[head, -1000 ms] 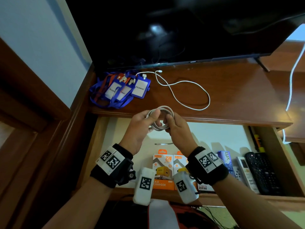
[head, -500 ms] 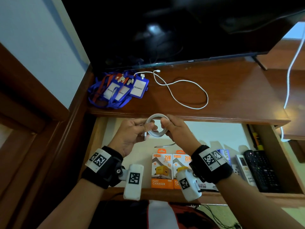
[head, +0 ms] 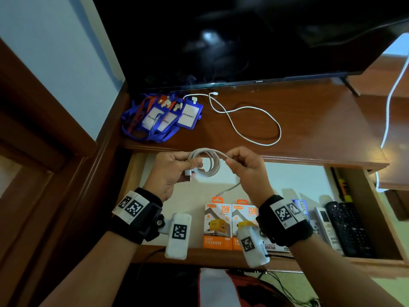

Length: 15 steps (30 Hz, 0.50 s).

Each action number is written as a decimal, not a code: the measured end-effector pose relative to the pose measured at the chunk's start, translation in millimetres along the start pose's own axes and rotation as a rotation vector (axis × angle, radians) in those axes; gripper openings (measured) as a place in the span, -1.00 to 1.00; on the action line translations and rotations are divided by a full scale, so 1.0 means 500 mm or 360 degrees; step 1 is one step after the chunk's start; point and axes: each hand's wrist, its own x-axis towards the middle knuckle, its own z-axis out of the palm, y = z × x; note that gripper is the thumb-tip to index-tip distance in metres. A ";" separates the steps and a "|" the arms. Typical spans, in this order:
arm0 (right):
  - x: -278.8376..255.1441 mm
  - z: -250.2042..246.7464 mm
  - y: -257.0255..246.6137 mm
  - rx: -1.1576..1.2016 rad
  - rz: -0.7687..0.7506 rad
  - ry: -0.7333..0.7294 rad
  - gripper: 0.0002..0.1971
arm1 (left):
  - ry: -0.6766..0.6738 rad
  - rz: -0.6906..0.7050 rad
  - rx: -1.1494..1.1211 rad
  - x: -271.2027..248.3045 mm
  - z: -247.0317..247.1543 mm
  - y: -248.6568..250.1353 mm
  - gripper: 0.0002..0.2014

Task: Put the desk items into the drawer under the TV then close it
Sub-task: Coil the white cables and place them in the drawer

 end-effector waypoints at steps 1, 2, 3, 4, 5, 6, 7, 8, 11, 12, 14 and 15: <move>0.001 0.000 0.007 -0.0087 -0.0012 0.0018 -0.79 | 0.0008 -0.0004 -0.0012 -0.002 0.000 -0.001 -0.89; 0.003 0.001 0.015 -0.0231 -0.0036 0.0053 -0.78 | 0.0009 -0.0004 -0.0020 -0.005 0.002 0.000 -0.90; 0.005 0.003 0.023 -0.0404 -0.0053 0.0102 -0.80 | -0.0001 0.0002 -0.0019 -0.007 0.003 0.000 -0.91; 0.007 0.006 0.027 -0.0523 -0.0059 0.0152 -0.85 | -0.0024 0.0007 -0.0008 -0.010 0.005 0.000 -0.92; 0.009 0.009 0.028 -0.0543 -0.0049 0.0183 -0.87 | -0.0057 0.0010 0.0008 -0.013 0.007 0.000 -0.92; 0.012 0.012 0.028 -0.0457 -0.0021 0.0172 -0.87 | -0.0097 0.0004 0.0014 -0.017 0.010 0.001 -0.93; 0.012 0.017 0.023 -0.0309 0.0037 0.0133 -0.85 | -0.0137 -0.0011 -0.0003 -0.020 0.014 0.001 -0.93; 0.012 0.022 0.018 -0.0153 0.0116 0.0085 -0.83 | -0.0168 -0.0034 -0.0042 -0.024 0.020 0.003 -0.92; 0.005 0.037 0.007 0.0294 0.0392 0.0000 -0.79 | -0.0138 -0.0083 -0.0202 -0.025 0.031 0.005 -0.90; 0.001 0.040 0.004 0.0426 0.0477 -0.0010 -0.79 | -0.0097 -0.0102 -0.0258 -0.024 0.033 0.006 -0.91; -0.006 0.044 0.001 0.0647 0.0579 -0.0023 -0.76 | -0.0040 -0.0141 -0.0329 -0.021 0.033 0.006 -0.93; -0.010 0.045 0.000 0.0761 0.0610 -0.0024 -0.74 | -0.0030 -0.0153 -0.0334 -0.020 0.032 0.006 -0.93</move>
